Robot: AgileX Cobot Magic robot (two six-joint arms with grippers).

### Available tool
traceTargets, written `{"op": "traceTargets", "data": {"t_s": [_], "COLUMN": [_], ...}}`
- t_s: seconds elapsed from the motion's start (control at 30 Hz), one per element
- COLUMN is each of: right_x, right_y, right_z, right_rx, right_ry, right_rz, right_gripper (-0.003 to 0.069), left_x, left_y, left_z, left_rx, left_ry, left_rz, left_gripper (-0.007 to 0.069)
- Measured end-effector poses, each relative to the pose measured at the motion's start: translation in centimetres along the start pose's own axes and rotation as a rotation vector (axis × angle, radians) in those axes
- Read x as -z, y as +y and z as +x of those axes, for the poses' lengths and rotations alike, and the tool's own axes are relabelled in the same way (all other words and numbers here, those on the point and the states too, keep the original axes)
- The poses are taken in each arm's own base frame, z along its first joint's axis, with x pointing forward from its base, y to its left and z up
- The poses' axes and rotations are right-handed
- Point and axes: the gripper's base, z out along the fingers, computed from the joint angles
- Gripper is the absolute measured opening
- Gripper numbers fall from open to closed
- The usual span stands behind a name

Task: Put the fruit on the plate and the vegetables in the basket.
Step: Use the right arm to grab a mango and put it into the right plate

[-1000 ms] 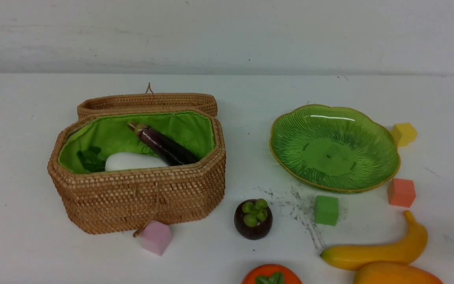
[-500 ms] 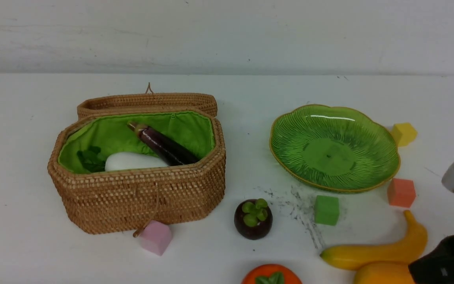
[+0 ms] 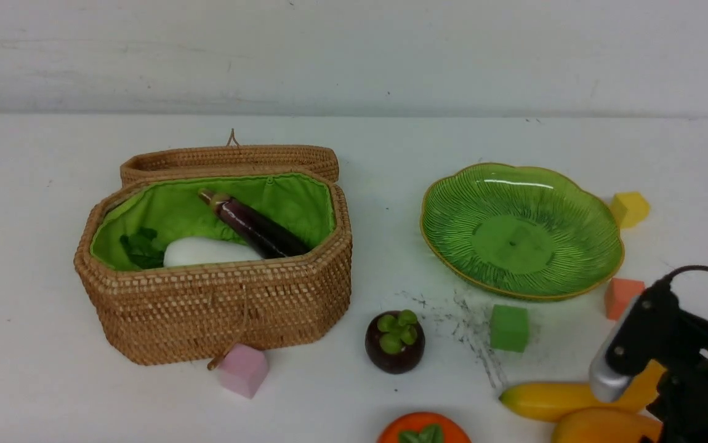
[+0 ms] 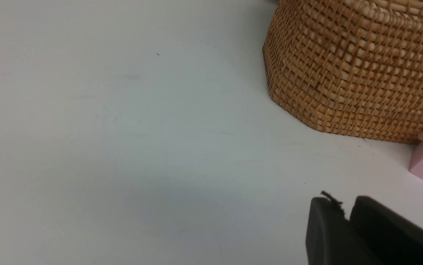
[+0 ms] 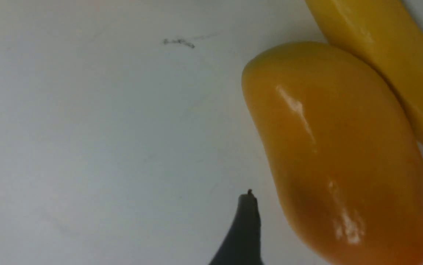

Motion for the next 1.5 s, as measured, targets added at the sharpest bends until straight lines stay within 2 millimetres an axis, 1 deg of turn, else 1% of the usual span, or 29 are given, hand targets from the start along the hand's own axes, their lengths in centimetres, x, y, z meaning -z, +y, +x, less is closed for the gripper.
{"op": "traceTargets", "data": {"t_s": [0.07,0.1,0.13,0.17,0.2,0.3,0.43,0.63,0.73,0.87,0.97,1.2,1.33,1.43,1.47,1.5], "right_x": [-1.2,-1.4,-2.3,-2.4,-3.1,-4.1,-4.4,-4.3,-4.1,-3.6,-2.8,-1.3,-0.1,1.5,2.8,3.2], "right_y": [-0.4,-0.5,-0.8,-0.9,-1.1,-1.2,-1.3,-1.3,-1.5,-1.4,-1.5,-2.0,-2.5,-3.7,-5.3,-6.2], "right_z": [-0.3,-0.3,-0.6,-0.6,-0.9,-1.3,-1.3,-1.6,-2.1,-2.2,-2.9,-4.4,-6.1,-8.0,-9.4,-10.0], "right_rx": [0.008,0.009,0.016,0.017,0.015,0.012,0.01,0.008,0.01,0.005,0.013,0.029,0.028,-0.012,-0.057,-0.081], "right_ry": [0.014,0.016,0.025,0.024,0.029,0.049,0.067,0.086,0.117,0.18,0.203,0.179,0.102,-0.01,-0.098,-0.133], "right_rz": [0.007,0.008,0.013,0.015,0.014,-0.006,-0.019,-0.041,-0.068,-0.128,-0.161,-0.184,-0.191,-0.164,-0.125,-0.103], "right_gripper": [0.0617,0.0612,0.0599,0.0597,0.0589,0.0583,0.058,0.058,0.058,0.0578,0.0578,0.0578,0.0578,0.0577,0.0577,0.0577], "left_x": [0.0,0.0,0.0,0.0,0.0,0.0,0.0,0.0,0.0,0.0,0.0,0.0,0.0,0.0,0.0,0.0], "left_y": [0.0,0.0,0.0,0.0,0.0,0.0,0.0,0.0,0.0,0.0,0.0,0.0,0.0,0.0,0.0,0.0], "left_z": [0.0,0.0,0.0,0.0,0.0,0.0,0.0,0.0,0.0,0.0,0.0,0.0,0.0,0.0,0.0,0.0], "left_rx": [0.0,0.0,0.0,0.0,0.0,0.0,0.0,0.0,0.0,0.0,0.0,0.0,0.0,0.0,0.0,0.0], "left_ry": [0.0,0.0,0.0,0.0,0.0,0.0,0.0,0.0,0.0,0.0,0.0,0.0,0.0,0.0,0.0,0.0], "left_rz": [0.0,0.0,0.0,0.0,0.0,0.0,0.0,0.0,0.0,0.0,0.0,0.0,0.0,0.0,0.0,0.0], "left_gripper": [0.0094,0.0094,0.0096,0.0096,0.0097,0.0099,0.0099,0.0104,0.011,0.0113,0.0113,0.0124,0.0129,0.013,0.013,0.013]}}
